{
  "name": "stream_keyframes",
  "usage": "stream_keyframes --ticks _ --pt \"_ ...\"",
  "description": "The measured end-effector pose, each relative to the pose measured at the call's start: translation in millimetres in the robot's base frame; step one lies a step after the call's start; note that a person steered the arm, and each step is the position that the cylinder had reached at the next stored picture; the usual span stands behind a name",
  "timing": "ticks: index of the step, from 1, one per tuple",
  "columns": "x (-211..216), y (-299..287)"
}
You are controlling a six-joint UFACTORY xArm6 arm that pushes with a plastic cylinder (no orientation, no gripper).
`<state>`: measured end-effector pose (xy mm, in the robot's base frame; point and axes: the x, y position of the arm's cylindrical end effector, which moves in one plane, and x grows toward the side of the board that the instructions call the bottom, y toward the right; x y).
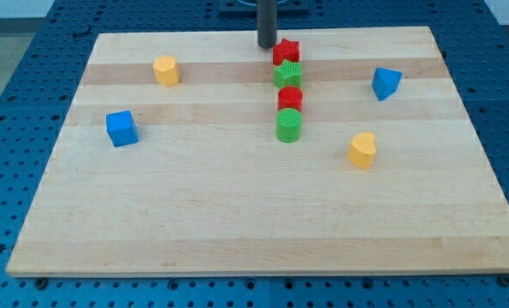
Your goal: Slide the blue triangle towards the top right
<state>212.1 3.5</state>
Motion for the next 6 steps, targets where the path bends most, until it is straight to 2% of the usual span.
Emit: stream_keyframes --ticks 1,2,3,6 --pt "-10.6 40.3" --pt "5.0 114.6" --pt "39.4 146.9" --pt "118.2 148.5"
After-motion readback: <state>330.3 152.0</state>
